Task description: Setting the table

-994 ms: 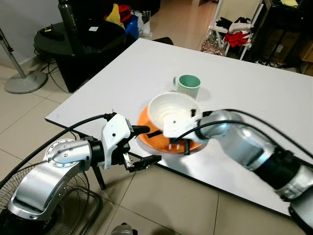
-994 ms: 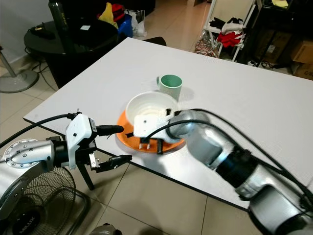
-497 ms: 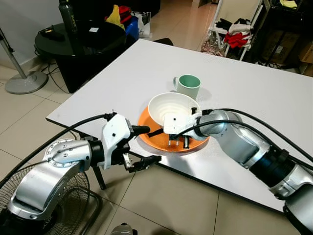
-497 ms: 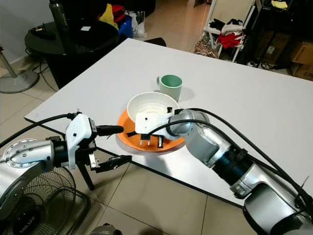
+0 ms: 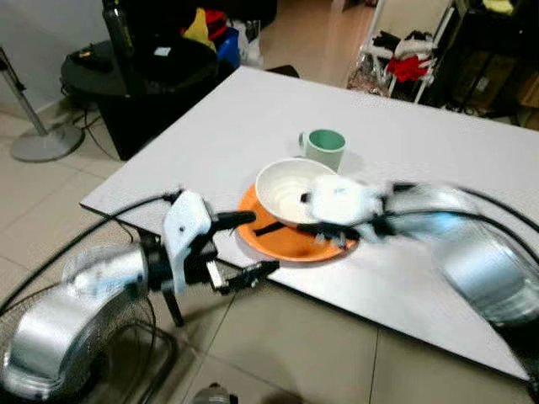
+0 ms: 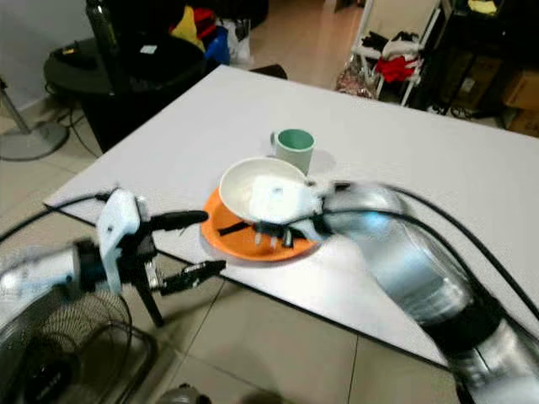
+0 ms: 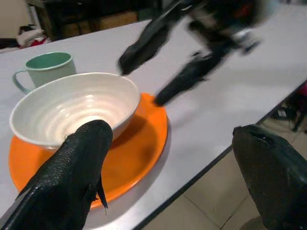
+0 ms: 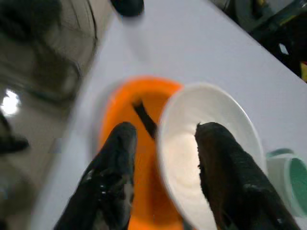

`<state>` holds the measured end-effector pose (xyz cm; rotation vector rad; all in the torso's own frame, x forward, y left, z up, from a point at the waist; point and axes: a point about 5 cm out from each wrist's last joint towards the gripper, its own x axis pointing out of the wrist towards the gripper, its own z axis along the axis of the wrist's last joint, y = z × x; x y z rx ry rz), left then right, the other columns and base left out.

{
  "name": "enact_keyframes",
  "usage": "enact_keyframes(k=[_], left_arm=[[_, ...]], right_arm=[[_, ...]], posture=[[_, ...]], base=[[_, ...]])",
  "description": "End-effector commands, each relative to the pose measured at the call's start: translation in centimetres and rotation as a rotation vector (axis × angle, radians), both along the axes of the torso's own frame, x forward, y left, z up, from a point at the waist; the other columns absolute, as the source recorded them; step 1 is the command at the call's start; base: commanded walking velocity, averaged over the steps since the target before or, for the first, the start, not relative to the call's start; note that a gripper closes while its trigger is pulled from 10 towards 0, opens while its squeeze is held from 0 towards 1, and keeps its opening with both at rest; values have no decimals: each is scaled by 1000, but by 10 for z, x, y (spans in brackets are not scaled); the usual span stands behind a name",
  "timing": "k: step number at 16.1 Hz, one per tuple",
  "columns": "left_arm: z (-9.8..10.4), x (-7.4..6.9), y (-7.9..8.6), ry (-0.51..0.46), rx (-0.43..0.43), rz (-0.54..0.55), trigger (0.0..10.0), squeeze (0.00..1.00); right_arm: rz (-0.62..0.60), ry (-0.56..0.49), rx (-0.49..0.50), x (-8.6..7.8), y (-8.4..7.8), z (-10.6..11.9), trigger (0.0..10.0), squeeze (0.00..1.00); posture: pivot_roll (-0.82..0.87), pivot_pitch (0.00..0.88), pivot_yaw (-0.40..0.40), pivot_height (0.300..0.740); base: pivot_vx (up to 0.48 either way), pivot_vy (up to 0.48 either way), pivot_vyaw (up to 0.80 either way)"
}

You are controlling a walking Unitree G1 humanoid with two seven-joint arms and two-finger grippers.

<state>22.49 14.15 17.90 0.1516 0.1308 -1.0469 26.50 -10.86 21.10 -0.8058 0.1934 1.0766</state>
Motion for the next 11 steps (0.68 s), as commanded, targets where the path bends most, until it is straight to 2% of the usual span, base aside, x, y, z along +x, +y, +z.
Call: enact_keyframes(k=[1,2,3,4,5,6,7,9,11], left_arm=[[7,2,0,-53,-31,110,10000,0],[11,2,-2,-75,-102,218,10000,0],[12,0,-2,-77,-125,259,10000,0],[11,-2,-3,-74,-138,335,10000,0],[9,-4,-1,-84,-139,400,10000,0],[3,-6,0,-109,-122,466,10000,0],[-4,-6,2,-101,-104,523,10000,0],[-14,-10,4,-88,-90,596,10000,0],[-18,-14,4,-71,-68,606,10000,0]], right_arm=[[-33,17,123,-9,-1,9,10000,1000],[-122,40,268,-17,-4,10,10000,1000],[-170,25,346,-20,-5,11,10000,1000],[-308,-85,451,-24,-11,11,10000,1000],[-443,-135,495,-27,-20,5,10000,1000],[-565,-88,594,-31,-27,-7,10000,1000],[-708,-99,680,-33,-34,-19,10000,1000],[-853,54,720,-54,-35,-45,10000,1000],[-913,45,735,-66,-37,-51,10000,1000]], posture=[[123,0,34,740],[131,0,33,740],[134,0,35,740],[135,0,38,740],[132,0,42,740],[128,0,44,740],[124,0,51,740],[111,0,63,740],[115,0,68,740]], base=[[0,0,0],[0,0,0],[0,0,0],[0,0,0],[0,0,0],[0,0,0],[0,0,0],[0,0,0],[0,-358,0]])
